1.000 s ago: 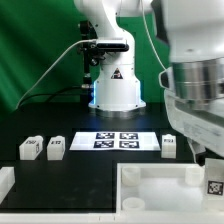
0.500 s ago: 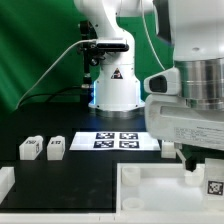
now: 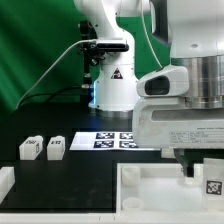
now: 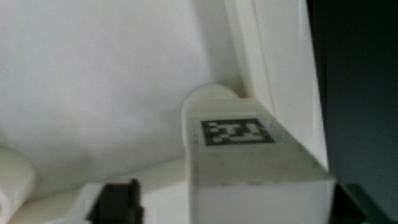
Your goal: Assemble one leg
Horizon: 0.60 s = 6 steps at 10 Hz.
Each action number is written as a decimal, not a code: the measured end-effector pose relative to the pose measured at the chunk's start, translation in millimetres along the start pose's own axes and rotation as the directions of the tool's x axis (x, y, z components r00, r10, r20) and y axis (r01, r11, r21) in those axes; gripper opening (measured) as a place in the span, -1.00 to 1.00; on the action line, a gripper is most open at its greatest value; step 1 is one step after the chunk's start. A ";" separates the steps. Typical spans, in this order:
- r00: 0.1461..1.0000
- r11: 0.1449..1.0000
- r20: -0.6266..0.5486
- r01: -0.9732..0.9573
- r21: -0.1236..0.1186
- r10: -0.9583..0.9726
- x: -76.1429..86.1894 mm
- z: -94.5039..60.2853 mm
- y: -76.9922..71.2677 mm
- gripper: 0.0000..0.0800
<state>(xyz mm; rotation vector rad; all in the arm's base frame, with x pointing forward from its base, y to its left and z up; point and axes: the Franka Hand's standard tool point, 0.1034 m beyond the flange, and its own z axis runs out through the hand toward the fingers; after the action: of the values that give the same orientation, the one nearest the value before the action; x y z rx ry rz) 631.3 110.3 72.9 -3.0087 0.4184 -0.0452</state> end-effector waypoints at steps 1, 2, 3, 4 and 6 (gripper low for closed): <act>0.995 0.995 0.001 -0.104 0.002 0.104 -0.5 0.1 -1.1 -0.27; 0.981 0.981 0.002 -0.196 0.003 0.196 -0.8 0.2 -1.6 -0.27; 0.960 0.960 0.003 -0.280 0.005 0.280 -1.1 0.3 -2.1 -0.27; 0.905 0.905 0.008 -0.425 0.009 0.425 -1.0 0.4 -1.8 -0.27; 0.652 0.651 0.057 -0.758 0.030 0.756 -2.0 0.9 -1.9 -0.27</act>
Offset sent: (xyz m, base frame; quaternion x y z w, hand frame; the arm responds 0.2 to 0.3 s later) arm 0.0000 0.0000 0.0000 0.0000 0.0000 0.3523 0.9359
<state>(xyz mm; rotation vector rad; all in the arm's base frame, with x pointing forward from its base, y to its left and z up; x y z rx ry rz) 629.9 112.8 72.2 -2.5106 1.6015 0.0718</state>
